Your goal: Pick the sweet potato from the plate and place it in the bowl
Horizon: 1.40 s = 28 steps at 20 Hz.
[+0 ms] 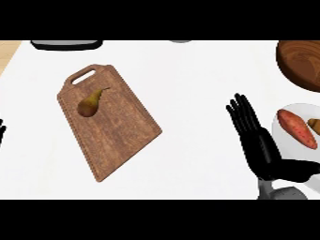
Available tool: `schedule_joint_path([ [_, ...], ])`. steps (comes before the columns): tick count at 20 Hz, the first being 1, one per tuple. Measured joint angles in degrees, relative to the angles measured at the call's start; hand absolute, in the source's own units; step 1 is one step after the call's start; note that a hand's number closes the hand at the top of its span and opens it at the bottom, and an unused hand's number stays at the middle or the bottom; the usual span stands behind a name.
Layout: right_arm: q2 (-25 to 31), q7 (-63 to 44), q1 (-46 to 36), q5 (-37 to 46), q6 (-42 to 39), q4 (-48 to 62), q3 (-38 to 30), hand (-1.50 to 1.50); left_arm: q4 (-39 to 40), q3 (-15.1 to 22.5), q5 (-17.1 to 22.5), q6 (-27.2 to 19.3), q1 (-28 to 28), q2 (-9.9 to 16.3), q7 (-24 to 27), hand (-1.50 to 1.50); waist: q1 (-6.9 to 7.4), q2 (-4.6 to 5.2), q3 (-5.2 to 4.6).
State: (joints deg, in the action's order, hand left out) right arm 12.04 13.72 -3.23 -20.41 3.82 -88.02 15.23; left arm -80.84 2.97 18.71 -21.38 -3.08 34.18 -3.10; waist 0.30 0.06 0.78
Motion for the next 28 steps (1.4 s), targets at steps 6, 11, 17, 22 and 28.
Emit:
schedule_joint_path([
  [6,11.52,-2.8,-3.55,-5.93,-10.24,2.67,-8.87,1.5,-7.14,7.72,-0.94,6.68,5.13,-3.3,2.47,0.0,-1.99,0.16,-0.51],
  [11,22.65,-0.9,-6.12,-1.67,-16.71,12.56,-12.98,-1.5,-10.54,15.3,-1.15,12.17,9.24,-7.45,3.4,0.0,-1.6,0.67,-0.69],
  [17,29.17,9.74,-12.33,5.7,-25.19,26.84,-13.53,-1.5,-10.17,19.68,-1.98,15.27,12.65,-11.0,3.26,0.0,0.59,0.73,-0.6],
  [22,36.13,12.36,-18.39,16.58,-27.51,31.7,-9.34,-1.5,-9.17,21.17,-3.11,15.75,13.87,-12.82,3.61,0.0,1.69,0.73,-0.67],
  [28,44.97,9.87,-24.2,28.9,-36.17,32.44,-0.11,-1.5,-8.57,21.66,-3.83,15.81,15.38,-13.96,3.02,0.0,2.74,0.72,-0.82],
])
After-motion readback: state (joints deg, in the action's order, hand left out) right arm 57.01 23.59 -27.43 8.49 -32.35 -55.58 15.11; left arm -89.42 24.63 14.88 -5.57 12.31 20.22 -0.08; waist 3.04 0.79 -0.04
